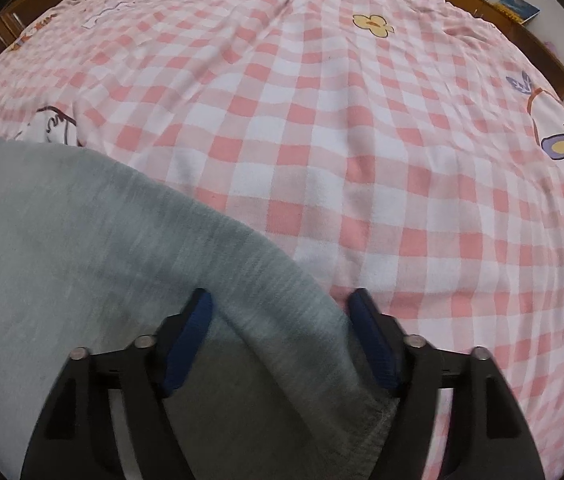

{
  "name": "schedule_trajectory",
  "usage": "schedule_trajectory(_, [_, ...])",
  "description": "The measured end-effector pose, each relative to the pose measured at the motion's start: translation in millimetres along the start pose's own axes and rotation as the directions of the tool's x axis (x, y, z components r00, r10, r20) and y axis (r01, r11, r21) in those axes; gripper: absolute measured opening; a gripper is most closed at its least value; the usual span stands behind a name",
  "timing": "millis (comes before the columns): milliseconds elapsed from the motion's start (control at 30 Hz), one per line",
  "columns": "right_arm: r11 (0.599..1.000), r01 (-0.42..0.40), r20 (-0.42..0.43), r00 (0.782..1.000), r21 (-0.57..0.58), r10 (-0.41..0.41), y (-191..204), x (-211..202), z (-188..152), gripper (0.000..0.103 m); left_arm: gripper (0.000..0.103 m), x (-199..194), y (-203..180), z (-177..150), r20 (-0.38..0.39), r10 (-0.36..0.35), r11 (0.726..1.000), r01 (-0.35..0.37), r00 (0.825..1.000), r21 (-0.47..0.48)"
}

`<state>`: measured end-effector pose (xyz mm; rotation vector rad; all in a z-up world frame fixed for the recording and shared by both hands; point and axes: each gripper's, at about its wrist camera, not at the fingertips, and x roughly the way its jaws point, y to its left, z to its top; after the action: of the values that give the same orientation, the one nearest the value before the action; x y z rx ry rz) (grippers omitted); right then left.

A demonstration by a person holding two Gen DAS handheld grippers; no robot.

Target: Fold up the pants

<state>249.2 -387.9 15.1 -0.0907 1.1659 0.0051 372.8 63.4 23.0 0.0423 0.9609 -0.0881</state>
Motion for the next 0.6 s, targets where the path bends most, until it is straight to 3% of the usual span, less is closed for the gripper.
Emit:
schedule_trajectory(67, [0.999, 0.031, 0.033, 0.999, -0.035, -0.030, 2.2, -6.8, -0.1, 0.014, 0.006, -8.4, -1.4, 0.8, 0.005, -0.009, 1.000, 0.009, 1.000, 0.011])
schedule_trajectory(100, [0.998, 0.036, 0.047, 0.998, -0.046, -0.034, 4.6, -12.1, 0.4, 0.008, 0.004, -12.7, -2.0, 0.8, 0.004, -0.038, 0.999, 0.038, 0.999, 0.017])
schedule_trajectory(133, [0.999, 0.026, 0.057, 0.998, -0.043, -0.023, 5.0, -16.8, 0.9, 0.005, 0.004, -20.3, -3.5, 1.2, 0.010, -0.067, 0.998, 0.067, 0.998, 0.022])
schedule_trajectory(400, [0.998, -0.061, 0.224, 0.972, -0.024, 0.065, 0.5, -96.0, -11.1, 0.005, 0.002, -88.1, -5.1, 6.5, 0.127, -0.073, 0.996, 0.066, 0.989, 0.059])
schedule_trajectory(600, [0.988, -0.080, 0.293, 0.949, -0.134, 0.117, 25.0, -159.6, -49.1, 0.005, 0.002, -146.7, 17.9, -15.4, 0.212, -0.048, 0.999, 0.043, 0.976, 0.026])
